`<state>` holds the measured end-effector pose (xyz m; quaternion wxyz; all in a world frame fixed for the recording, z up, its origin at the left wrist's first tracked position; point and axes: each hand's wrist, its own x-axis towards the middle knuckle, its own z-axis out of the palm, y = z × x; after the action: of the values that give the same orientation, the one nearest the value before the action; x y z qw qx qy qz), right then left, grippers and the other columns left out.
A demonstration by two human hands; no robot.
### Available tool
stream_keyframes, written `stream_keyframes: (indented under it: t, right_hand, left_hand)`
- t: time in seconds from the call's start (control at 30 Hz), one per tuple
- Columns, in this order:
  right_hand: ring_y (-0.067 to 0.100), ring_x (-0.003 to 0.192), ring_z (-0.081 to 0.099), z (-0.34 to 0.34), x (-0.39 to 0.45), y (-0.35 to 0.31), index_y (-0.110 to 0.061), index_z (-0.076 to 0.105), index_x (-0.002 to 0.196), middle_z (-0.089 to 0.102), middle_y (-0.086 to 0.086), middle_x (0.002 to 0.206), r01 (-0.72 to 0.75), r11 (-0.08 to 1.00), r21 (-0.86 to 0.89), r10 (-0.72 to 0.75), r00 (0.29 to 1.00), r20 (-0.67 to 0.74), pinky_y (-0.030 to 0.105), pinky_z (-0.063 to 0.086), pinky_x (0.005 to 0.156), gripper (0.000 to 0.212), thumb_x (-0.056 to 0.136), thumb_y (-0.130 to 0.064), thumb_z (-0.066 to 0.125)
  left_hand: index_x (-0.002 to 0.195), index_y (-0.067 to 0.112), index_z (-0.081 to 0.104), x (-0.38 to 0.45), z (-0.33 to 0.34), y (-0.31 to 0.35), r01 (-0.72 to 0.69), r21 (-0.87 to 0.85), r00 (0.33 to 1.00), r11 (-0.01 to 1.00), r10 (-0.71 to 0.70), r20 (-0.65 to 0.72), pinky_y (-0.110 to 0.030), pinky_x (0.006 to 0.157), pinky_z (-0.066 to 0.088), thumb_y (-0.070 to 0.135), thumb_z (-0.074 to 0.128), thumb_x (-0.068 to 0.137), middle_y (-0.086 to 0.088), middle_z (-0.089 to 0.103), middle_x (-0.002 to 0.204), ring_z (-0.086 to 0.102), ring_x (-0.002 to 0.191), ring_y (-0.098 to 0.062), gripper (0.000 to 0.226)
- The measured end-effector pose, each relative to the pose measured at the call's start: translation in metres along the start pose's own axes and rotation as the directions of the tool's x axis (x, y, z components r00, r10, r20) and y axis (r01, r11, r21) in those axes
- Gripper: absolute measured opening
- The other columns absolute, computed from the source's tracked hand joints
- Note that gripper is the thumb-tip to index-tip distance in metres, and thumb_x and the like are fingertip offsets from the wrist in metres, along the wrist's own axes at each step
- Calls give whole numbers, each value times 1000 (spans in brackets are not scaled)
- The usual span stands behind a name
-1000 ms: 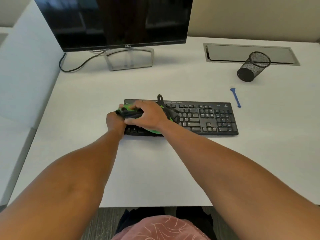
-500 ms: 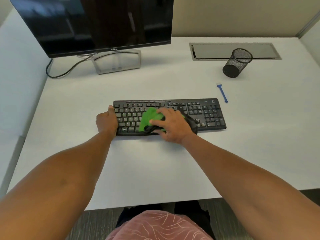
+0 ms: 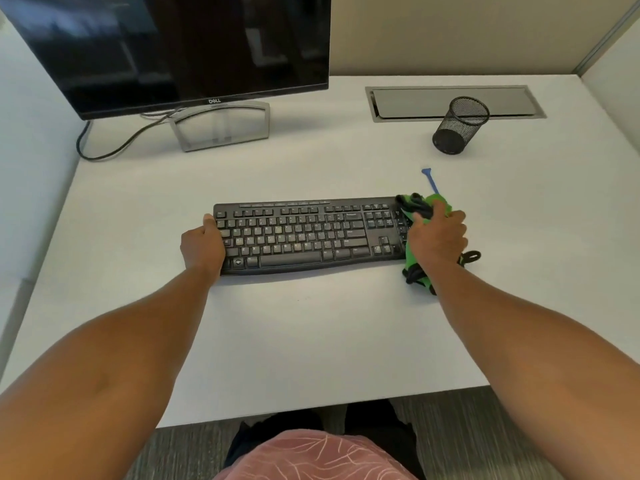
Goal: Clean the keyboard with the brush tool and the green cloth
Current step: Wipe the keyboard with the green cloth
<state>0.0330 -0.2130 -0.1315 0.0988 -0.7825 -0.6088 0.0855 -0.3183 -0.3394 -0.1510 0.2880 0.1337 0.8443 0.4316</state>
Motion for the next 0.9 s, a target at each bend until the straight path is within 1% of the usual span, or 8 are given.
stream_keyframes:
  t: [0.2, 0.37, 0.5, 0.63, 0.7, 0.8, 0.87, 0.9]
  right_hand:
    - [37, 118, 43, 4, -2, -21, -19, 26, 143, 35, 18, 136, -62, 997, -41, 64, 996, 68, 51, 41, 92, 66, 90, -47, 54]
    - [35, 117, 44, 5, -9, -30, -18, 29, 143, 42, 15, 133, 62, 997, -42, -59, 995, 84, 50, 43, 91, 66, 87, -35, 58]
    - [31, 108, 54, -2, -6, -24, -15, 45, 128, 56, 8, 117, 113, 960, 255, -133, 989, 63, 43, 48, 88, 50, 81, -22, 59]
    - [30, 109, 58, -24, 12, 18, -17, 48, 128, 58, 7, 119, -144, 863, 485, 205, 976, -75, 41, 48, 90, 47, 83, -27, 58]
    - [33, 111, 56, -31, 21, 45, -15, 46, 130, 52, 9, 124, -270, 855, 443, 359, 925, -127, 45, 48, 91, 51, 83, -32, 56]
    - [36, 113, 48, -33, 27, 79, -12, 41, 131, 38, 14, 131, -517, 790, 329, 564, 824, -59, 52, 46, 92, 58, 80, -35, 52]
    - [36, 113, 43, -27, 26, 89, -10, 42, 130, 34, 14, 132, -602, 770, 211, 614, 789, 13, 53, 45, 91, 60, 78, -36, 50]
    - [36, 113, 42, -22, 23, 89, -8, 42, 130, 34, 15, 131, -584, 797, 153, 589, 808, 17, 53, 45, 91, 60, 79, -38, 49]
  left_hand:
    - [107, 14, 61, 2, -6, 20, 138, 27, 977, 990, -141, 158, -43, 96, 52, 62, 36, 97, -6, 65, 99, 63, 97, -30, 55]
    - [120, 15, 60, 7, -11, 19, 190, 9, 944, 982, -185, 274, -47, 97, 54, 67, 27, 96, -7, 69, 114, 68, 101, -28, 67]
    - [118, 23, 65, -1, -16, 18, 244, -73, 926, 967, -210, 312, -47, 87, 59, 62, 28, 101, -5, 74, 107, 73, 95, -27, 57]
    - [104, 26, 66, -8, -16, 23, 236, -151, 933, 960, -180, 313, -35, 66, 58, 54, 29, 106, -2, 73, 96, 73, 83, -22, 46]
    - [100, 26, 65, -5, -17, 22, 224, -164, 939, 961, -167, 302, -34, 62, 56, 52, 30, 106, -1, 72, 94, 72, 79, -20, 44]
    - [96, 26, 64, -1, -20, 21, 224, -172, 941, 959, -167, 294, -35, 63, 56, 52, 31, 106, -1, 72, 94, 72, 79, -21, 43]
    - [98, 26, 64, 3, -20, 21, 236, -183, 939, 954, -175, 297, -36, 64, 57, 52, 31, 106, -1, 73, 95, 72, 79, -21, 43]
    - [98, 26, 64, 3, -20, 21, 238, -184, 938, 954, -176, 297, -37, 64, 57, 52, 31, 107, -1, 73, 94, 73, 77, -20, 42]
